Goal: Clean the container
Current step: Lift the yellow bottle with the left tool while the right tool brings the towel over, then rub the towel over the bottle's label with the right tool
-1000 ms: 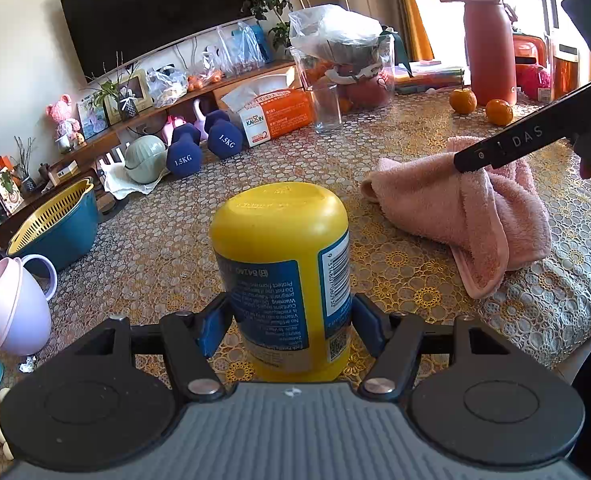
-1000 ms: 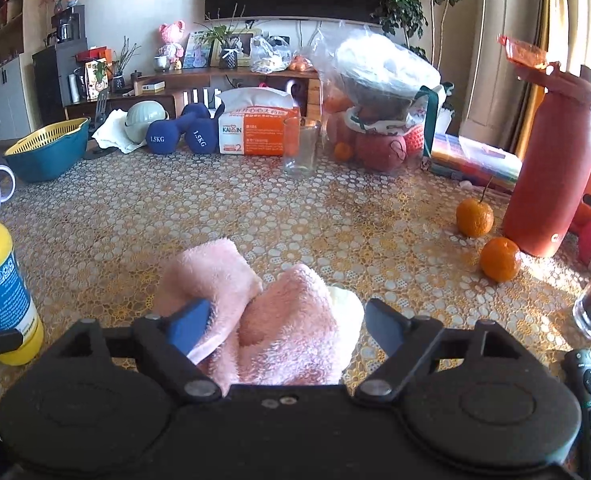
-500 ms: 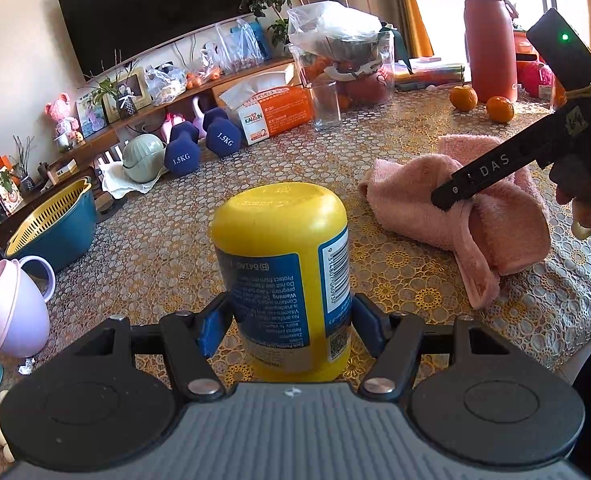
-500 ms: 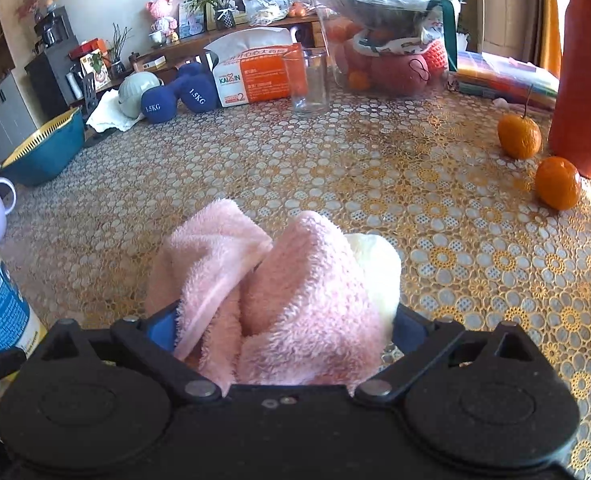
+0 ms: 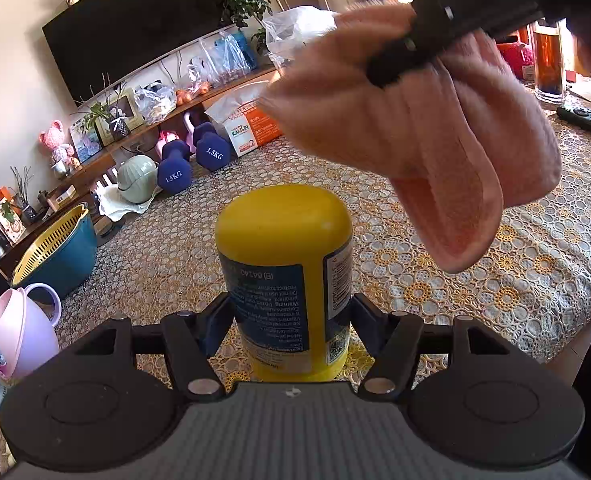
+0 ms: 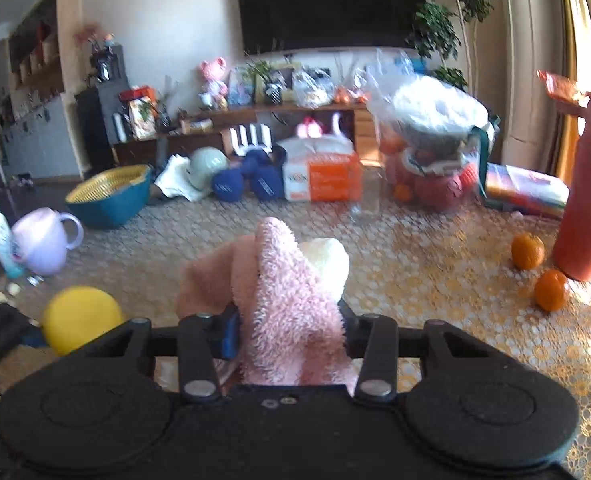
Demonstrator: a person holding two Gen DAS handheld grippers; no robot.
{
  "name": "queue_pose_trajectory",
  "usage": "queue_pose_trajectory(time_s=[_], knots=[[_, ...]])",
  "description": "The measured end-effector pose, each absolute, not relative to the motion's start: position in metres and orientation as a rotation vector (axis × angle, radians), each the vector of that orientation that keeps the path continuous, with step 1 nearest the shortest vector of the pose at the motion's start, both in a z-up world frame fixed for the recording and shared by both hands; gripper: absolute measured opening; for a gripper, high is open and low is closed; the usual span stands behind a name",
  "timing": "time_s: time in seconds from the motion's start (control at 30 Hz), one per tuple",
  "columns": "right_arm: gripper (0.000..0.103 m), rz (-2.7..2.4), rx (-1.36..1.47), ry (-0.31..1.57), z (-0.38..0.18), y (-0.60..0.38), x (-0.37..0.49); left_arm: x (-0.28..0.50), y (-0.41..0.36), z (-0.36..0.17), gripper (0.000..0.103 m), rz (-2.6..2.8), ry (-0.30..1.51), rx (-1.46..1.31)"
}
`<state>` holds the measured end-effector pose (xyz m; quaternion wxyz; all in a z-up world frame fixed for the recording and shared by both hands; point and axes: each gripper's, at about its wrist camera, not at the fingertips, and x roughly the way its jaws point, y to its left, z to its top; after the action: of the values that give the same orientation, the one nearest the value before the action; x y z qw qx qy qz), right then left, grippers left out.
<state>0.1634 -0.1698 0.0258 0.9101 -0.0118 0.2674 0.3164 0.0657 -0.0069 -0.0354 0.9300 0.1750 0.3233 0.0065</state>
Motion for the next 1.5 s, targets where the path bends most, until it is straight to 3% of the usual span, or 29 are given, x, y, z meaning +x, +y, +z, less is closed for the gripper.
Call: queue_pose_trajectory(time_s=[0.2,0.63,0.97,1.3,1.5], knots=[[0.043,0.808,-0.051,0.506,0.050,-0.141,0.136,0.065,-0.015,-0.035,0.064,-0.010,0.667,0.394],[0.044,0.736,-0.219,0.506,0.017,-0.128,0.130,0.058,-0.020,-0.037,0.063,-0.034,0.662,0.412],[0.043,0.616,-0.261,0.612,-0.021,-0.149,0.153,0.056,-0.016,-0.033,0.063,-0.046,0.667,0.398],[0.043,0.705,-0.054,0.497,0.047,-0.185,0.132,0.062,-0.026,-0.034,0.063,-0.065,0.682,0.419],[0.043,0.803,-0.076,0.483,0.049,-0.157,0.121,0.063,-0.032,-0.032,0.063,-0.080,0.676,0.430]])
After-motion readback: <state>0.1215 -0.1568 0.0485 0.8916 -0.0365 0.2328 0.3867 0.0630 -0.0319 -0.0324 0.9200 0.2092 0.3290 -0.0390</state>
